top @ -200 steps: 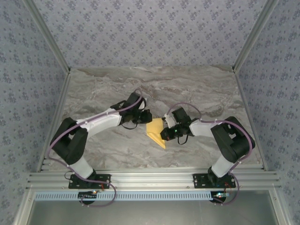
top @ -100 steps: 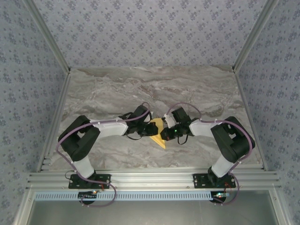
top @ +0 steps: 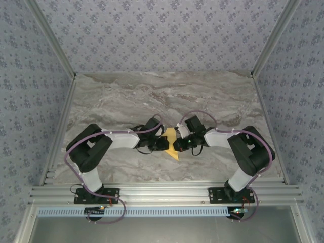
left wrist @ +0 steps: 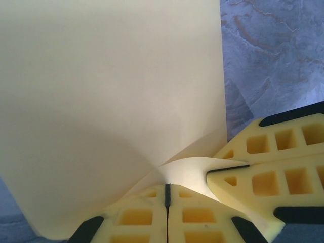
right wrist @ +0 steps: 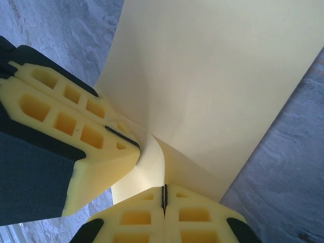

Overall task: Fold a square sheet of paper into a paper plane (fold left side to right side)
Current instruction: Third fold the triangle at the center of the table.

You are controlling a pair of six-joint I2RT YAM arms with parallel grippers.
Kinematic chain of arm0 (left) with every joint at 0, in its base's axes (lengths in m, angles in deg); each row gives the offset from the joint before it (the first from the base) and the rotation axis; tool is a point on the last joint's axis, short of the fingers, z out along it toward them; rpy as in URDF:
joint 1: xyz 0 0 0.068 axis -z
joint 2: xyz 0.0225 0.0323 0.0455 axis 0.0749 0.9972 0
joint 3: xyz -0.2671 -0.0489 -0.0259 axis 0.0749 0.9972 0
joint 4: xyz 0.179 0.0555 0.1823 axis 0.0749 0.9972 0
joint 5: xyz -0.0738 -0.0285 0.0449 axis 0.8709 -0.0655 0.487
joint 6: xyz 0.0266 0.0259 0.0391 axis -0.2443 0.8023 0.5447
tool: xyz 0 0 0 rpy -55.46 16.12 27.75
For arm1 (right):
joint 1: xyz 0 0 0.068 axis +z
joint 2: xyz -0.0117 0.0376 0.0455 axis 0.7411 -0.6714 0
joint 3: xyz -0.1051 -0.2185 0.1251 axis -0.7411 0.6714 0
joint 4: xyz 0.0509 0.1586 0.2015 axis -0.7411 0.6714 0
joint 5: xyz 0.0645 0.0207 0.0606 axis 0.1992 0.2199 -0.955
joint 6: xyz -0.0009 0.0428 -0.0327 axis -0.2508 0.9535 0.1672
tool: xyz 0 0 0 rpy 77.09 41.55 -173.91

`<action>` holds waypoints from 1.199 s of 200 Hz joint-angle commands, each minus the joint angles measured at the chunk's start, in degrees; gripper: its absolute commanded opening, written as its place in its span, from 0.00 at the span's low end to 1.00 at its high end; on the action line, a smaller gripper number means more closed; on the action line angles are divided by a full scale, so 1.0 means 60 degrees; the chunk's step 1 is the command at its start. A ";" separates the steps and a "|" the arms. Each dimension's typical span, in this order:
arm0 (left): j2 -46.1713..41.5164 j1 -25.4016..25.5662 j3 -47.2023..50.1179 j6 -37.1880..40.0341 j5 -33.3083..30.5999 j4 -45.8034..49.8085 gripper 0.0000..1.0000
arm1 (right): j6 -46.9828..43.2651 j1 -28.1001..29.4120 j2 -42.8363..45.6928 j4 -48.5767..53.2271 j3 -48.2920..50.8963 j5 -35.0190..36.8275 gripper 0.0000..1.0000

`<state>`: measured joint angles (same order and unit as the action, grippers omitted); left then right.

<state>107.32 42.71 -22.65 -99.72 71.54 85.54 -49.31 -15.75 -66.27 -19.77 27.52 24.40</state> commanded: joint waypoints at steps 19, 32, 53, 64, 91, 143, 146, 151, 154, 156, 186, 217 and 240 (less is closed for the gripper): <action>0.0337 0.0033 0.0409 -0.0131 -0.0475 -0.0011 0.04 | -0.0097 0.0075 -0.0201 0.1102 -0.0103 0.0542 0.02; 0.0366 0.0032 0.0499 -0.0122 -0.0560 0.0004 0.03 | -0.0079 0.0013 0.0043 0.1251 -0.0304 0.0531 0.04; 0.0446 0.0045 0.0594 -0.0131 -0.0668 0.0048 0.03 | -0.0089 -0.0140 0.0517 0.1616 -0.0769 0.0591 0.16; 0.0476 0.0032 0.0630 -0.0139 -0.0700 0.0036 0.02 | -0.0096 -0.0229 0.0807 0.1872 -0.0971 0.0730 0.23; 0.0543 0.0040 0.0659 -0.0182 -0.0731 -0.0024 0.02 | -0.0155 -0.0307 0.1522 0.2406 -0.1070 0.0912 0.33; 0.0499 0.0033 0.0669 -0.0166 -0.0752 0.0004 0.02 | 0.0628 0.0122 0.2057 0.2238 -0.0182 -0.1190 0.31; 0.0493 0.0036 0.0669 -0.0175 -0.0750 0.0017 0.02 | 0.0726 0.0164 0.2040 0.2152 -0.0123 -0.1345 0.31; 0.0473 0.0040 0.0669 -0.0179 -0.0759 0.0019 0.02 | 0.0866 0.0234 0.2007 0.2053 -0.0026 -0.1504 0.30; 0.0469 0.0033 0.0670 -0.0171 -0.0771 0.0023 0.02 | 0.0935 0.0274 0.1984 0.1997 0.0010 -0.1620 0.30; 0.0469 0.0033 0.0669 -0.0178 -0.0763 0.0027 0.02 | 0.0978 0.0296 0.1971 0.1981 0.0033 -0.1676 0.30; 0.0468 0.0033 0.0654 -0.0173 -0.0775 0.0049 0.02 | 0.1116 0.0495 0.1640 0.1950 0.0107 -0.1795 0.31; 0.0465 0.0045 0.0668 -0.0171 -0.0779 0.0045 0.01 | 0.1058 0.0512 0.1141 0.2020 0.0098 -0.1603 0.30; 0.0440 0.0043 0.0670 -0.0139 -0.0834 0.0092 0.01 | 0.1024 0.0528 0.0852 0.2101 0.0107 -0.1319 0.30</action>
<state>107.34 42.71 -20.64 -100.59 71.52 81.61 -43.80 -12.91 -59.32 -7.99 27.94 15.88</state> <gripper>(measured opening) 0.031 0.299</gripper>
